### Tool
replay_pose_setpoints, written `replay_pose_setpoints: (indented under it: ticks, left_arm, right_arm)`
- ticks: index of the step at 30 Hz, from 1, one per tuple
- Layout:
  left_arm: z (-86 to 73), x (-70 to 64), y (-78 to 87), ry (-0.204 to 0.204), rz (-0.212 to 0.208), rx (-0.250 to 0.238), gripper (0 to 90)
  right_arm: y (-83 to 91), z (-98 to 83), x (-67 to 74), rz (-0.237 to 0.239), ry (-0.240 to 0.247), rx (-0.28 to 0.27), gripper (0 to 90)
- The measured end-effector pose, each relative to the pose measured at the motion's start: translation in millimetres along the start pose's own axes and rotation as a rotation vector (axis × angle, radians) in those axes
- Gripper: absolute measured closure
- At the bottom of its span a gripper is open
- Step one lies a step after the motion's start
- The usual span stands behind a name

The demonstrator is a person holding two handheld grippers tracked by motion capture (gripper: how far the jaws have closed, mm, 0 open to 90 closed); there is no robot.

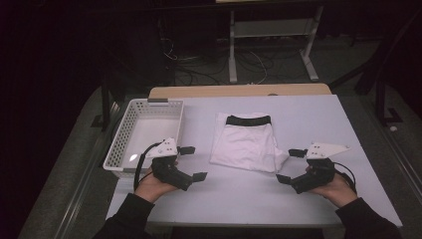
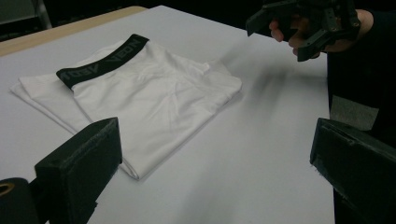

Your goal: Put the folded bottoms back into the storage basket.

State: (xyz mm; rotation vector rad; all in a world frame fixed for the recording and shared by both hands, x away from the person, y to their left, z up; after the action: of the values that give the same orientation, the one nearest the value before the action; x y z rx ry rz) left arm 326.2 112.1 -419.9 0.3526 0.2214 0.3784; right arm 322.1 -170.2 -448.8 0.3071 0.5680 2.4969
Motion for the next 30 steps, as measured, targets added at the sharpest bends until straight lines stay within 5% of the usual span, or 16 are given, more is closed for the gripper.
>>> replay_pose_setpoints:
  ticks: [30]
  left_arm:
    - [0.6, -1.3, -0.8, -0.002, -0.007, -0.004, 1.7]
  right_arm:
    - [-19.4, 10.2, 3.8, 0.039, 0.016, 0.006, 4.0]
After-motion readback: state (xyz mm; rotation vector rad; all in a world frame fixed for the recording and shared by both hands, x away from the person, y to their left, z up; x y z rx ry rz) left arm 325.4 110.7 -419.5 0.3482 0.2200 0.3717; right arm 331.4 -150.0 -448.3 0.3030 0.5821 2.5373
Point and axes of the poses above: each handheld gripper's, and its own axes: y roughly backward along the jaws, z roughly out of its top, x roughly to its left, the point moved 9 cm from there along -y, roughly forward along the jaws, and after that the axes turned 2 degrees about -x, right-handed, at the moved point
